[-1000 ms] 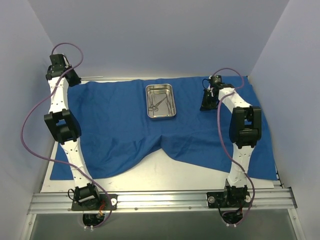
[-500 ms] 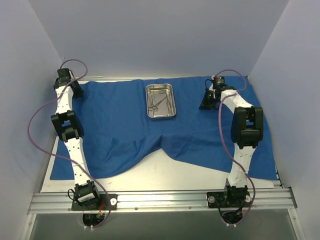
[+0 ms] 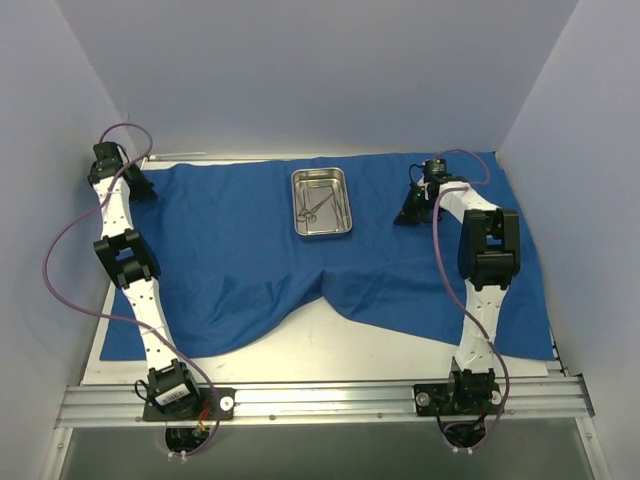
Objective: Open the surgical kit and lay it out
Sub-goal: Smooth out the surgical kit at the center of the board.
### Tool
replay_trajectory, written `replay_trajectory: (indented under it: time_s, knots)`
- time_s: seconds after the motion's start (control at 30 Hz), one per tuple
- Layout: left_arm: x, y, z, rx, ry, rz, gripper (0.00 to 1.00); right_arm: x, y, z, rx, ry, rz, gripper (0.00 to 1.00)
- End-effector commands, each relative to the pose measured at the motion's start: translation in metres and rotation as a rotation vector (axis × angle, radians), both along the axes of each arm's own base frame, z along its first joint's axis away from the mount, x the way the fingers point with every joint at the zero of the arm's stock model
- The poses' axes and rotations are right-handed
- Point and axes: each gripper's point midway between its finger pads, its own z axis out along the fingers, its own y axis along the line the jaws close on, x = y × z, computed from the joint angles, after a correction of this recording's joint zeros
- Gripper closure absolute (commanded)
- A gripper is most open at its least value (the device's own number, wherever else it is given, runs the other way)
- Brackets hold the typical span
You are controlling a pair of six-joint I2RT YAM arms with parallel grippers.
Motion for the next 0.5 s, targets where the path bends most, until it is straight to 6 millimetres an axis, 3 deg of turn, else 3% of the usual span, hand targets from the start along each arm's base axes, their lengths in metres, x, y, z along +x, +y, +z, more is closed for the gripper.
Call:
replay_trajectory:
  time_s: [0.0,0.07,0.17,0.23,0.37,0.47]
  knots:
    - [-0.037,0.023,-0.035,-0.045,0.144,0.080,0.98,-0.020,-0.012,-0.036,-0.003,0.149,-0.089,1.00]
    - [-0.037,0.026,-0.032,-0.036,0.137,0.079,0.98,-0.033,-0.028,-0.053,-0.043,0.212,-0.142,1.00]
    - [-0.032,0.029,-0.029,-0.032,0.113,0.074,0.98,-0.063,-0.075,-0.073,-0.135,0.331,-0.249,1.00]
    - [-0.030,0.029,-0.027,-0.027,0.105,0.073,0.98,-0.079,-0.097,-0.072,-0.186,0.368,-0.300,1.00]
    - [-0.028,0.029,-0.025,-0.023,0.093,0.064,0.98,-0.106,-0.125,-0.072,-0.273,0.419,-0.322,1.00]
    - [-0.028,0.028,-0.024,-0.024,0.091,0.060,0.98,-0.118,-0.130,-0.074,-0.293,0.451,-0.311,1.00]
